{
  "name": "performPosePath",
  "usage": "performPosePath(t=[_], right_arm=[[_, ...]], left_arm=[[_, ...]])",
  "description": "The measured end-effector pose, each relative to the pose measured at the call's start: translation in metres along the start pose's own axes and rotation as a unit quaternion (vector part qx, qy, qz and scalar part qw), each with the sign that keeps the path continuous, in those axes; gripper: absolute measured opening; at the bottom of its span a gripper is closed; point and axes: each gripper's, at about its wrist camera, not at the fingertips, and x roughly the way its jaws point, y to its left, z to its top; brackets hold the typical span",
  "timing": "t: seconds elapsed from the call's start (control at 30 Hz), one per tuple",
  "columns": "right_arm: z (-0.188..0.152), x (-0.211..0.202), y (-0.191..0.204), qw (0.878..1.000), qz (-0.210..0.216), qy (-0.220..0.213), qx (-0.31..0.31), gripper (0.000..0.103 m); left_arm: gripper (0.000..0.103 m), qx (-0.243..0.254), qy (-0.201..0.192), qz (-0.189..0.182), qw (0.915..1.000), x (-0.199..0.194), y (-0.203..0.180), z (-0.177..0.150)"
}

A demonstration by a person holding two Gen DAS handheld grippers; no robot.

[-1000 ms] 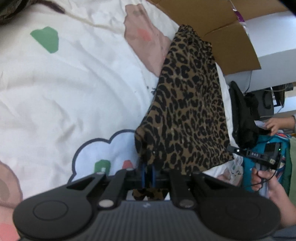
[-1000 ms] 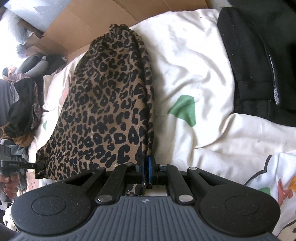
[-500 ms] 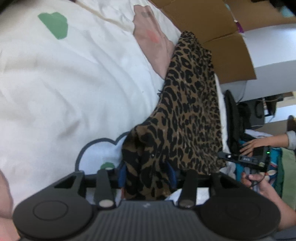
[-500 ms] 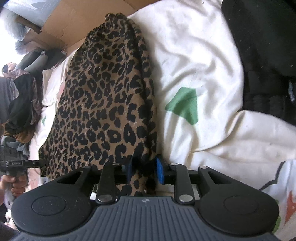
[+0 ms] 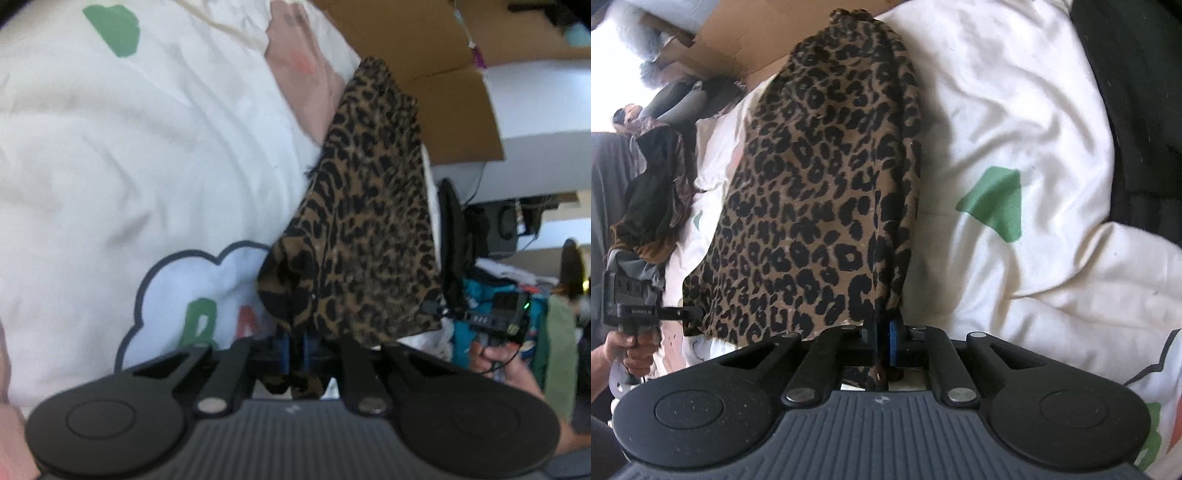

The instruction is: Fold clothes

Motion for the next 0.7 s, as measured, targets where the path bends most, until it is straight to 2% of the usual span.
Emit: performPosePath(t=[0.27, 0.5, 0.7], right_arm=[[0.007, -0.026, 0.016, 1.0, 0.024, -0.007, -0.011, 0.003], [-0.005, -0.04, 0.012, 0.999, 0.03, 0.014, -0.004, 0.003], [-0.021, -0.054, 0.027, 0.999, 0.024, 0.025, -0.013, 0.003]], left_arm=[[0.006, 0.012, -0.013, -0.019, 0.9997, -0.039, -0.024, -0.003], [0.006, 0.02, -0.004, 0.003, 0.9998, -0.06, -0.035, -0.019], [0.006, 0.017, 0.006, 0.016, 0.9997, -0.074, -0.044, -0.038]])
